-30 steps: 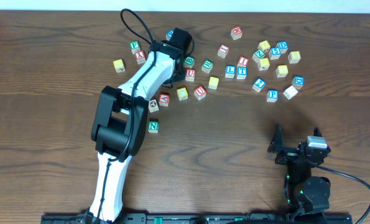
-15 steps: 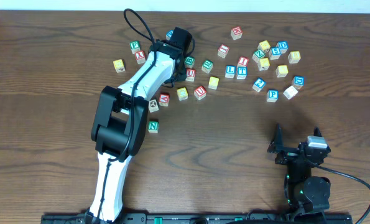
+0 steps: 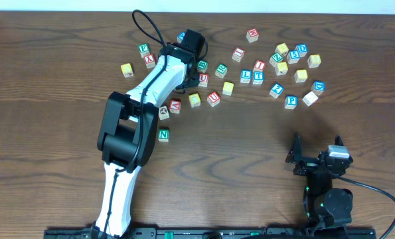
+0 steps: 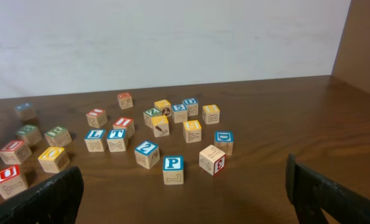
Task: Spell out NEURIPS
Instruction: 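Lower the left gripper and close it on the red E block, then lift the E block and carry it toward the N block, then lower the red E block onto the table right of the N block, then open the left gripper to release the E block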
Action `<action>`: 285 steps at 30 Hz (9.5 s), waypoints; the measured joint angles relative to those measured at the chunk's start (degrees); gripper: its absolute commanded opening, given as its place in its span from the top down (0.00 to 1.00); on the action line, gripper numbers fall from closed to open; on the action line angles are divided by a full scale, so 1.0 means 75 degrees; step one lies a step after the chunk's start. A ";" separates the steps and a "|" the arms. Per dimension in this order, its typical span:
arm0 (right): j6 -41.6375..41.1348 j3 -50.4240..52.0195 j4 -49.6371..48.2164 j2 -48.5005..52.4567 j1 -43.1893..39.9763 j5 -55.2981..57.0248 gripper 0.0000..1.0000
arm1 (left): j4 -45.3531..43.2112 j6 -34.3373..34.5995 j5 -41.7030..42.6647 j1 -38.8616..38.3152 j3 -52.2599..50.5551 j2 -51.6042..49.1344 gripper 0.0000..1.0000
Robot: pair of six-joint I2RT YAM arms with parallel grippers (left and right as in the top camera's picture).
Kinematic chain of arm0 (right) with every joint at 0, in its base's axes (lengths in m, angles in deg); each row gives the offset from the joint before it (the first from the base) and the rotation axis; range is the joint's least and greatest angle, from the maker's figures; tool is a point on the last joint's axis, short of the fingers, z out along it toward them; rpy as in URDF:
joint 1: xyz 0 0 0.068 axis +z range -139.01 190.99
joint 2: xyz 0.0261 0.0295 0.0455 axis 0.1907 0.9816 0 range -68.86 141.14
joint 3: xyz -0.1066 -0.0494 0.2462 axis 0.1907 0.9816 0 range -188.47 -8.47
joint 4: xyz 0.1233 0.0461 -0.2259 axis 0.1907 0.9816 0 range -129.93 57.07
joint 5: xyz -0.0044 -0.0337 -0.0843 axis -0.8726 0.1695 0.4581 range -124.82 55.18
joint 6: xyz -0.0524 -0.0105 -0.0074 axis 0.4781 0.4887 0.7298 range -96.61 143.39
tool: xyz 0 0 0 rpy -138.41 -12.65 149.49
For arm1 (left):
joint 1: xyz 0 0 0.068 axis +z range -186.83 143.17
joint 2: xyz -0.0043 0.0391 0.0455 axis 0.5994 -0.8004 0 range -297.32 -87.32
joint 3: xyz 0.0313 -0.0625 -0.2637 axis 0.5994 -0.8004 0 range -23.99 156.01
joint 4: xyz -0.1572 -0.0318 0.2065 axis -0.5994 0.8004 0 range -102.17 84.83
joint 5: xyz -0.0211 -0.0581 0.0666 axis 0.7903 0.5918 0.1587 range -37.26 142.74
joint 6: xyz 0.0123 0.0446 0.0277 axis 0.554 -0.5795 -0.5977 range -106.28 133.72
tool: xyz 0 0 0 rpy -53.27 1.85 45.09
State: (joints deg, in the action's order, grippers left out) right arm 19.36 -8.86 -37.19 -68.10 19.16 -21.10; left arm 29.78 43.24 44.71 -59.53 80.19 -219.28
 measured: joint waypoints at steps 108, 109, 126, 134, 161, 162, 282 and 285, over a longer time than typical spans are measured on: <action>0.0000 -0.0003 0.0003 0.0000 0.0000 0.0000 0.01 | 0.4660 -0.0568 0.0286 -0.0140 -0.0443 0.4281 0.92; 0.0000 0.0000 0.0000 0.0000 0.0000 0.0000 0.01 | 0.4823 -0.0612 0.0283 -0.0265 -0.0449 0.4307 0.93; 0.0000 -0.0003 0.0000 0.0000 0.0000 -0.0003 0.01 | 0.2425 -0.0353 -0.0009 -0.2702 -0.4444 0.7513 0.92; 0.0000 0.0000 0.0000 0.0000 0.0000 -0.0003 0.01 | 0.1498 0.0096 -0.0038 -0.2702 -0.4948 0.7070 0.92; 0.0000 -0.0003 0.0000 0.0000 0.0000 -0.0003 0.01 | 0.0181 0.0437 0.0023 -0.2165 -0.5234 0.4494 0.92; 0.0000 -0.0003 0.0000 0.0000 0.0000 0.0000 0.01 | 0.0146 0.0443 0.0064 -0.2092 -0.5263 0.4494 0.92; 0.0000 0.0000 0.0000 0.0000 0.0000 -0.0003 0.01 | -0.2025 -0.0516 0.0172 -0.1378 -0.6697 0.4494 0.92; 0.0000 0.0000 0.0000 0.0000 0.0000 -0.0003 0.01 | -0.2025 -0.0516 0.0172 -0.1378 -0.6697 0.4494 0.91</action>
State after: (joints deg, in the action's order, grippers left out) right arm 19.36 -8.86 -37.19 -68.10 19.16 -21.12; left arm 14.59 39.37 46.00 -69.87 29.97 -185.57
